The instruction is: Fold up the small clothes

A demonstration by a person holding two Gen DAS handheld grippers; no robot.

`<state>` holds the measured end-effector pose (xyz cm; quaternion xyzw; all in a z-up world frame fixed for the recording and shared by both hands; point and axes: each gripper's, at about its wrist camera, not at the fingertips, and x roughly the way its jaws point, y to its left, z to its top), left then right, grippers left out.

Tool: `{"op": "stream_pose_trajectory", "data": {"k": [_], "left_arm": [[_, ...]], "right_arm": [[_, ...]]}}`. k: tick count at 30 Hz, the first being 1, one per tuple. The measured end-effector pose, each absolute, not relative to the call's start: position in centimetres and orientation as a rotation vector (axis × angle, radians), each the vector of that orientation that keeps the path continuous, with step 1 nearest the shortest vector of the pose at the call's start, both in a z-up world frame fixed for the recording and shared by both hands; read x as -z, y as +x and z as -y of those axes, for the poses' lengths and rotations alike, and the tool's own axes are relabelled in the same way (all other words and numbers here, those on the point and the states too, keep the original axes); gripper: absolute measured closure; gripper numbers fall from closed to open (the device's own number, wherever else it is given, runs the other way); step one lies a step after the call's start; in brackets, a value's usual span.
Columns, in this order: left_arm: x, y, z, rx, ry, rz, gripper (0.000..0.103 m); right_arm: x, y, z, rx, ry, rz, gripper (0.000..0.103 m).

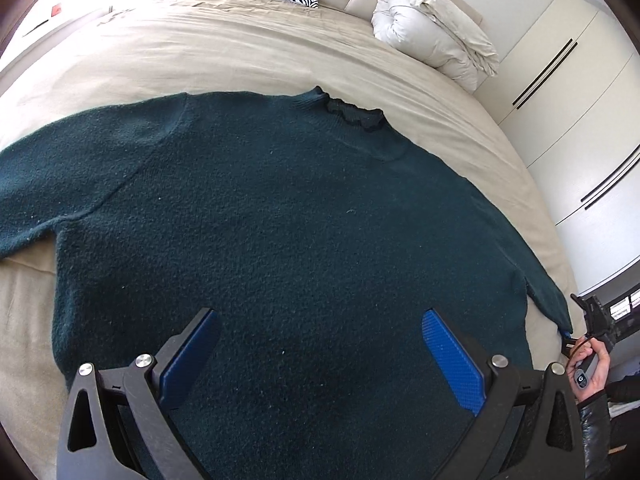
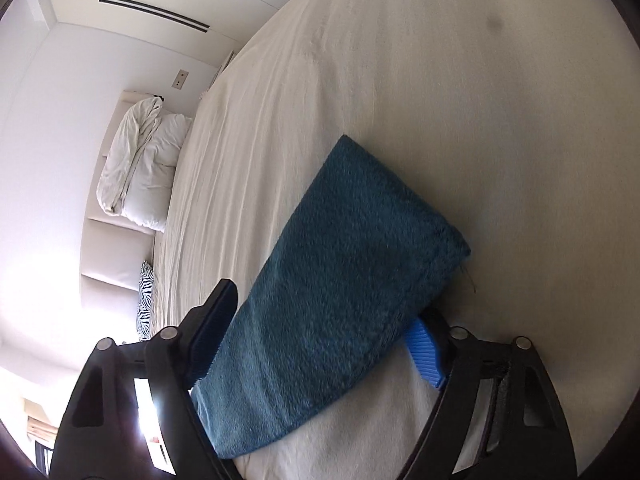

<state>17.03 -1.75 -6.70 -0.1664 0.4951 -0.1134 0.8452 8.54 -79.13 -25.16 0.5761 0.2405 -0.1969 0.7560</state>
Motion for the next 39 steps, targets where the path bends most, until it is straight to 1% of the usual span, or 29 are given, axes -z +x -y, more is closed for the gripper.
{"op": "stream_pose_trajectory", "data": {"k": [1, 2, 3, 6, 8, 10, 12, 17, 20, 22, 27, 28, 29, 30, 31, 32, 34, 35, 36, 38, 39], "left_arm": [[6.8, 17.2, 1.6, 0.246, -0.369, -1.042, 0.0], [6.9, 17.3, 1.3, 0.254, -0.386, -1.04, 0.0], [6.9, 17.4, 1.1, 0.264, -0.404, -1.038, 0.001], [6.8, 17.8, 0.6, 0.292, -0.441, -1.029, 0.001], [6.5, 17.8, 0.1, 0.308, -0.457, -1.014, 0.004], [6.0, 18.1, -0.1, 0.33, -0.468, -1.001, 0.011], [5.6, 18.6, -0.1, 0.358, -0.475, -0.989, 0.015], [4.3, 19.4, 0.1, 0.442, -0.517, -0.946, 0.016], [4.1, 19.8, -0.5, 0.483, -0.574, -0.928, 0.016], [4.4, 20.1, -1.0, 0.503, -0.621, -0.922, 0.016], [6.3, 21.0, -2.7, 0.504, -0.714, -0.938, 0.016], [6.8, 21.2, -3.1, 0.501, -0.733, -0.946, 0.015], [7.4, 21.3, -3.3, 0.497, -0.753, -0.957, 0.013], [8.0, 21.6, -3.5, 0.499, -0.781, -0.974, 0.01], [8.5, 21.9, -3.6, 0.502, -0.81, -0.992, 0.009], [9.1, 22.3, -3.5, 0.506, -0.835, -1.011, 0.009], [9.9, 23.1, -3.2, 0.514, -0.865, -1.03, 0.009], [10.1, 23.5, -2.9, 0.514, -0.872, -1.034, 0.009], [10.2, 23.9, -2.6, 0.518, -0.879, -1.037, 0.009], [10.2, 24.7, -1.6, 0.541, -0.898, -1.042, 0.008], [10.4, 25.1, -1.1, 0.55, -0.901, -1.051, 0.008]], "right_arm": [[25.2, 8.8, 79.6, 0.436, 1.245, -0.526, 0.042], [25.1, 9.6, 80.0, 0.444, 1.229, -0.532, 0.057], [25.1, 10.1, 80.4, 0.448, 1.213, -0.541, 0.076], [24.3, 11.6, 80.7, 0.459, 1.157, -0.57, 0.094], [22.1, 13.3, 78.8, 0.437, 1.071, -0.579, 0.095], [19.4, 15.5, 76.3, 0.401, 0.947, -0.587, 0.095], [16.0, 17.9, 71.8, 0.331, 0.827, -0.601, 0.096], [10.3, 25.2, 58.7, 0.11, 0.488, -0.65, 0.096], [9.7, 28.3, 49.5, -0.017, 0.342, -0.689, 0.096], [10.6, 29.6, 44.3, -0.086, 0.289, -0.721, 0.096], [15.1, 30.9, 33.5, -0.213, 0.197, -0.828, 0.096], [16.2, 30.5, 31.9, -0.228, 0.183, -0.85, 0.096], [17.1, 30.5, 30.7, -0.237, 0.177, -0.874, 0.095], [18.0, 31.0, 29.8, -0.241, 0.178, -0.897, 0.092], [18.8, 30.7, 28.8, -0.241, 0.187, -0.919, 0.091], [19.6, 29.7, 27.4, -0.24, 0.199, -0.936, 0.088], [20.3, 28.1, 26.9, -0.255, 0.24, -0.91, 0.079], [20.6, 27.1, 26.7, -0.27, 0.255, -0.898, 0.062], [20.6, 25.9, 26.3, -0.292, 0.273, -0.891, 0.039], [20.1, 24.3, 26.5, -0.325, 0.312, -0.86, 0.025], [19.9, 23.7, 26.8, -0.323, 0.308, -0.85, 0.025]]}}
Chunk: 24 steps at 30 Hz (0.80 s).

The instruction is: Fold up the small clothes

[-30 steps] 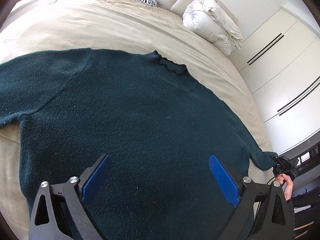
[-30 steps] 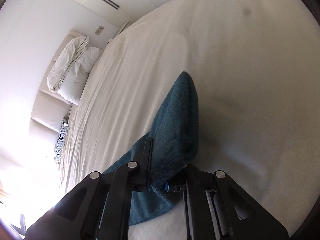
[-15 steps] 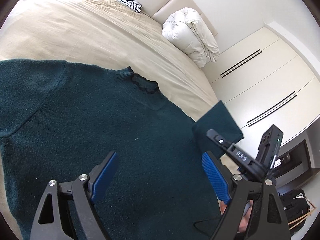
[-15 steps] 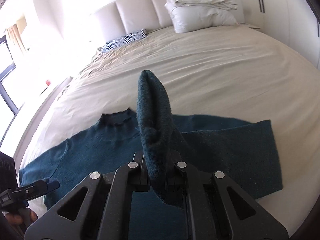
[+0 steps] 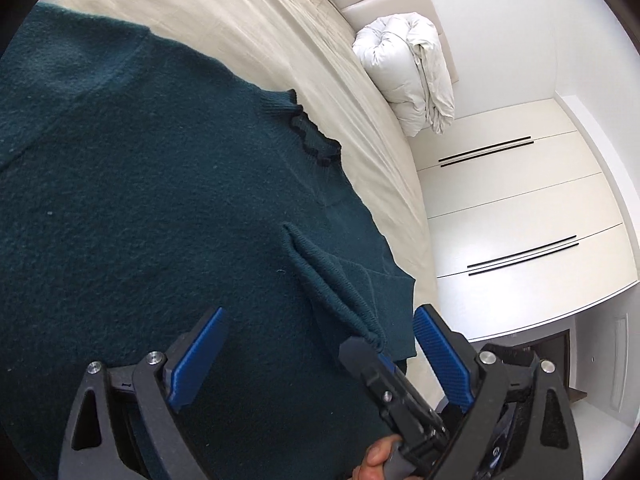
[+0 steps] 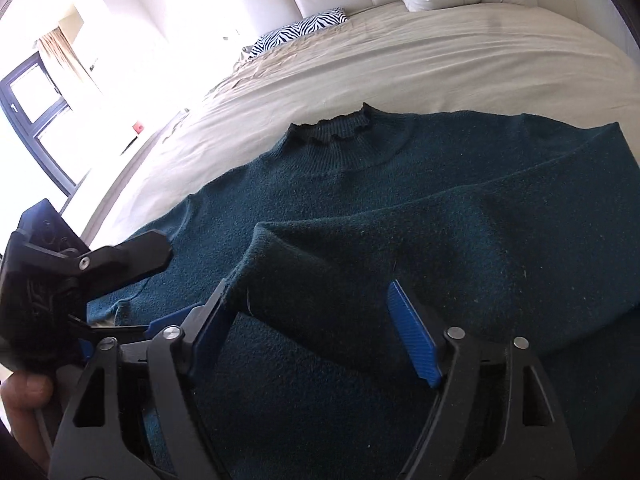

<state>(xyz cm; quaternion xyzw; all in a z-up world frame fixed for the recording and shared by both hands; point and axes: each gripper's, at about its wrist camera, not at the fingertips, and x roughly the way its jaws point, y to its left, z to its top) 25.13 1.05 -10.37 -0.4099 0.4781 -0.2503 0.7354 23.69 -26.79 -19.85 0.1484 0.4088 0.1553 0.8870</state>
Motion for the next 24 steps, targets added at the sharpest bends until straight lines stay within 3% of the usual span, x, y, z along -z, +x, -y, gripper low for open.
{"op": "stream_pose_trajectory", "data": {"k": [5, 6, 8, 10, 19, 24], "left_arm": [[10.7, 26.6, 1.9, 0.543, -0.829, -1.1, 0.011], [10.7, 26.9, 2.5, 0.549, -0.803, -1.112, 0.021], [11.1, 26.7, 3.6, 0.548, -0.738, -1.158, 0.052], [11.5, 26.9, 4.0, 0.501, -0.687, -1.194, 0.095], [7.0, 26.7, -1.4, 0.42, -0.604, -1.057, 0.094], [7.4, 27.0, -5.8, 0.338, -0.607, -1.049, 0.094]], "right_arm": [[19.5, 19.5, 29.4, -0.323, 0.395, -0.874, 0.025], [19.8, 18.6, 30.5, -0.326, 0.439, -0.879, 0.025], [20.3, 16.6, 32.6, -0.326, 0.51, -0.88, 0.025], [21.0, 15.0, 34.8, -0.309, 0.578, -0.876, 0.025], [23.3, 11.4, 41.8, -0.284, 0.807, -0.813, 0.026], [23.0, 10.6, 42.3, -0.27, 0.792, -0.813, 0.026]]}}
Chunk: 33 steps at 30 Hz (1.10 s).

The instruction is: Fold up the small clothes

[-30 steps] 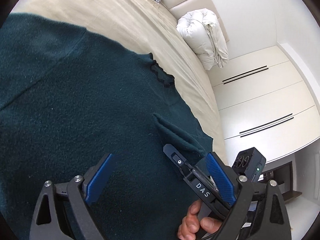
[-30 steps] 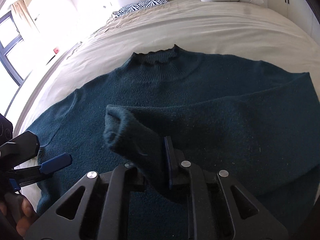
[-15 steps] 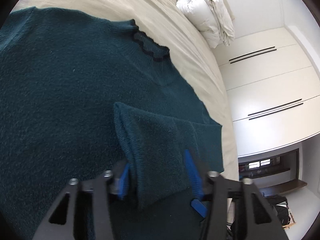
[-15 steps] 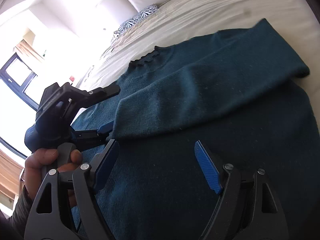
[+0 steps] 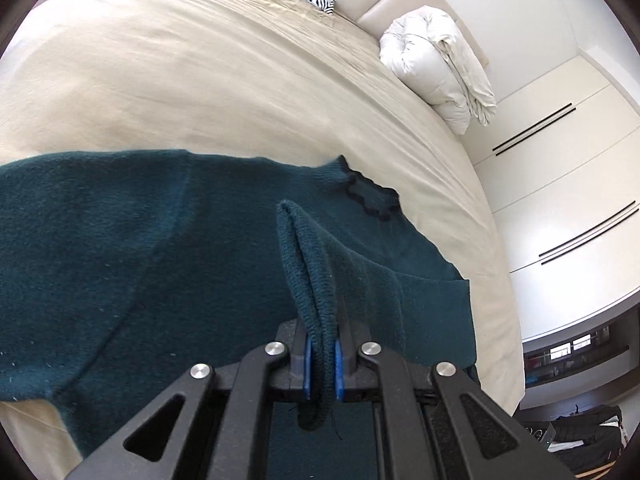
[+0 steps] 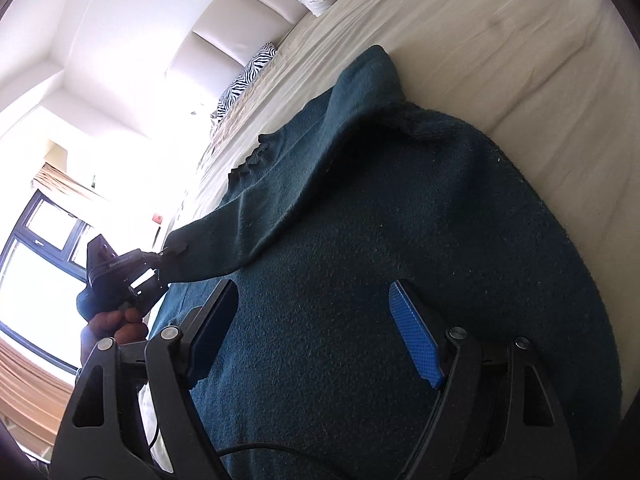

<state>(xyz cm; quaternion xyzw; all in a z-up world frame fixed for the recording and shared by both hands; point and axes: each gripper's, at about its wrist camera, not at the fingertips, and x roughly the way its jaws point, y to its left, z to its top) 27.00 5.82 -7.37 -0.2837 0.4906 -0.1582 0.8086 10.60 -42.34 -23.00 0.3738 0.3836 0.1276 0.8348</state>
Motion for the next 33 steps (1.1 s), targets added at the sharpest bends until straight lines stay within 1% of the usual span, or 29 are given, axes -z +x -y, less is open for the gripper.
{"op": "stream_pose_trajectory", "data": {"k": [7, 12, 17, 20, 25, 28, 33], "left_arm": [[9.9, 26.8, -5.9, 0.292, -0.549, -1.087, 0.094], [10.4, 27.0, -6.1, 0.313, -0.554, -1.061, 0.094], [10.1, 27.3, -6.2, 0.335, -0.527, -1.014, 0.094], [10.3, 27.5, -6.5, 0.338, -0.549, -0.988, 0.094], [9.4, 28.5, -6.0, 0.36, -0.488, -0.948, 0.094], [8.9, 29.1, -6.0, 0.376, -0.507, -0.908, 0.094], [9.3, 29.4, -6.2, 0.36, -0.498, -0.898, 0.093]], "right_arm": [[22.4, 9.9, 43.2, -0.265, 0.783, -0.832, 0.026], [20.0, 10.8, 44.5, -0.285, 0.78, -0.819, 0.025], [16.8, 14.3, 47.9, -0.301, 0.797, -0.78, 0.025], [15.9, 17.2, 49.5, -0.335, 0.833, -0.774, 0.025], [17.1, 21.9, 50.7, -0.36, 0.934, -0.822, 0.025], [18.6, 24.2, 50.2, -0.405, 0.985, -0.865, 0.024], [21.0, 26.8, 50.6, -0.366, 1.0, -0.908, 0.026]]}}
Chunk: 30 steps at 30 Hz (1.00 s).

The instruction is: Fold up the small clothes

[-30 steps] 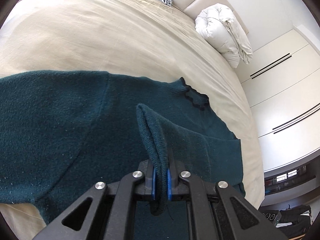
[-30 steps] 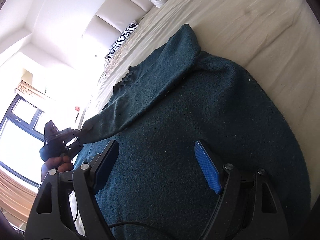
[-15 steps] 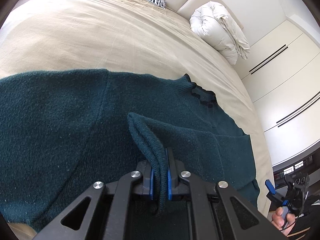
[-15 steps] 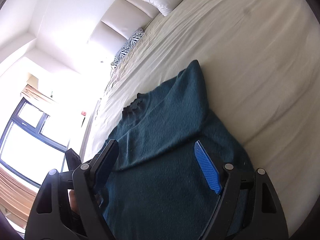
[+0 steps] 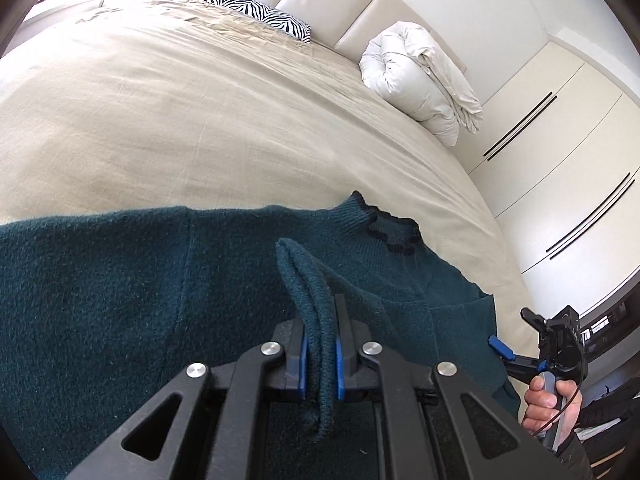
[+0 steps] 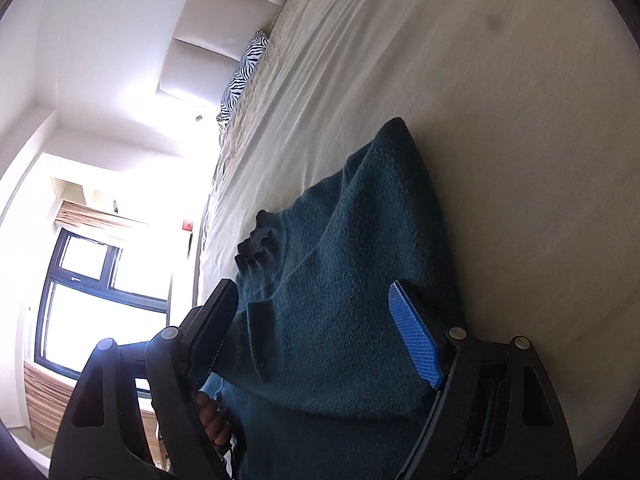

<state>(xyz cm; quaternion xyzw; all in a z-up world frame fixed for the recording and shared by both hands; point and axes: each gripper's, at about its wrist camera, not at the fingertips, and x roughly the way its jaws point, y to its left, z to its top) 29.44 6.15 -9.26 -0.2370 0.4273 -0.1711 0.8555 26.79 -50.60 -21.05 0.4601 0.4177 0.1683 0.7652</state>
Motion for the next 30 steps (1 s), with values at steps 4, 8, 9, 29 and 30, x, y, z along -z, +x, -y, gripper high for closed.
{"op": "stream_pose_trajectory", "data": {"k": [4, 8, 9, 29, 30], "left_arm": [[11.0, 28.0, -7.1, 0.332, -0.523, -0.92, 0.091], [11.6, 27.1, -7.6, 0.325, -0.553, -0.904, 0.089], [11.7, 27.1, -7.6, 0.327, -0.554, -0.907, 0.088], [7.2, 17.9, -14.5, 0.177, -0.647, -0.766, 0.017], [7.2, 16.4, -16.2, 0.147, -0.685, -0.748, 0.017]], "right_arm": [[21.5, 28.8, 52.9, -0.302, 1.037, -0.863, 0.026], [21.4, 31.0, 53.8, -0.283, 1.029, -0.876, 0.026], [21.3, 31.4, 53.8, -0.281, 1.013, -0.883, 0.026], [15.7, 19.3, 51.2, -0.359, 0.953, -0.807, 0.024], [15.2, 18.8, 50.1, -0.367, 0.949, -0.796, 0.024]]}}
